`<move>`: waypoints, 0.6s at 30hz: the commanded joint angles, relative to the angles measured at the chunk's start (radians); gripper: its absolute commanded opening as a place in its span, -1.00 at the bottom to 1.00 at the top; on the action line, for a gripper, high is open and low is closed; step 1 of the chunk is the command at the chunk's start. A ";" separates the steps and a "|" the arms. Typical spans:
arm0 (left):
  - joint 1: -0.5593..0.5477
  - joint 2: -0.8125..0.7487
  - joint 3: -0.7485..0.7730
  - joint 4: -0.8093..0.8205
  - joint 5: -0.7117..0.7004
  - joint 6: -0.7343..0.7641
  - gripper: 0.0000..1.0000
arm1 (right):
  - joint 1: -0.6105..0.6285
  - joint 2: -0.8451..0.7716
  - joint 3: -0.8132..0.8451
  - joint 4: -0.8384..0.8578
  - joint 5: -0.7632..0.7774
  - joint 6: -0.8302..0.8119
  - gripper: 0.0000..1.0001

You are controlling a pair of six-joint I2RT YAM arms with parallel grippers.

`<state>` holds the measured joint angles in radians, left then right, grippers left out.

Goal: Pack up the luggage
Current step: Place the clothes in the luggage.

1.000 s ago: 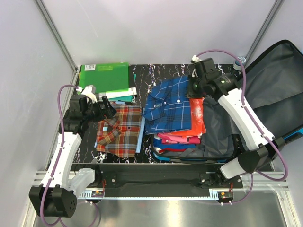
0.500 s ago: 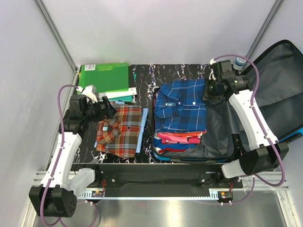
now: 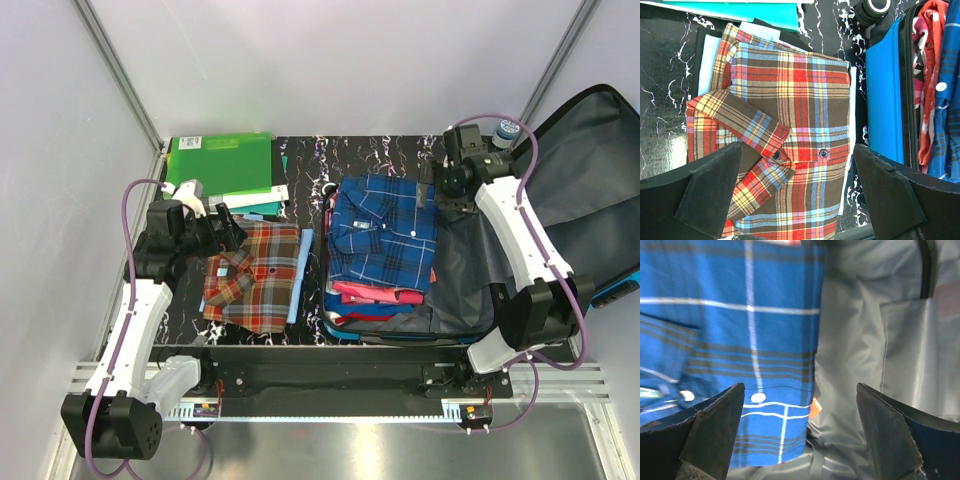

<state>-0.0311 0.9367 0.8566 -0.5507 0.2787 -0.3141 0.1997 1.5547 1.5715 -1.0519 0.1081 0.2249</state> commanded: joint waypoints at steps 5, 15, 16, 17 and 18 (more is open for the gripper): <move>0.007 -0.006 -0.013 0.046 0.024 -0.003 0.98 | 0.009 -0.021 0.139 0.174 -0.105 0.034 0.97; 0.007 0.001 -0.019 0.054 0.025 -0.008 0.98 | 0.145 0.255 0.099 0.313 -0.139 0.022 0.98; 0.007 0.001 -0.019 0.054 0.025 -0.006 0.98 | 0.179 0.290 0.088 0.314 -0.139 0.022 0.98; 0.007 0.001 -0.019 0.055 0.025 -0.006 0.98 | 0.203 0.304 0.073 0.325 -0.140 0.022 0.98; 0.007 0.001 -0.019 0.055 0.025 -0.006 0.98 | 0.225 0.314 0.033 0.332 -0.137 0.022 0.97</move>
<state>-0.0311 0.9382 0.8398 -0.5465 0.2806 -0.3153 0.3401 1.8210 1.6733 -0.7624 -0.0170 0.2504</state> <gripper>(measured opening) 0.984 0.990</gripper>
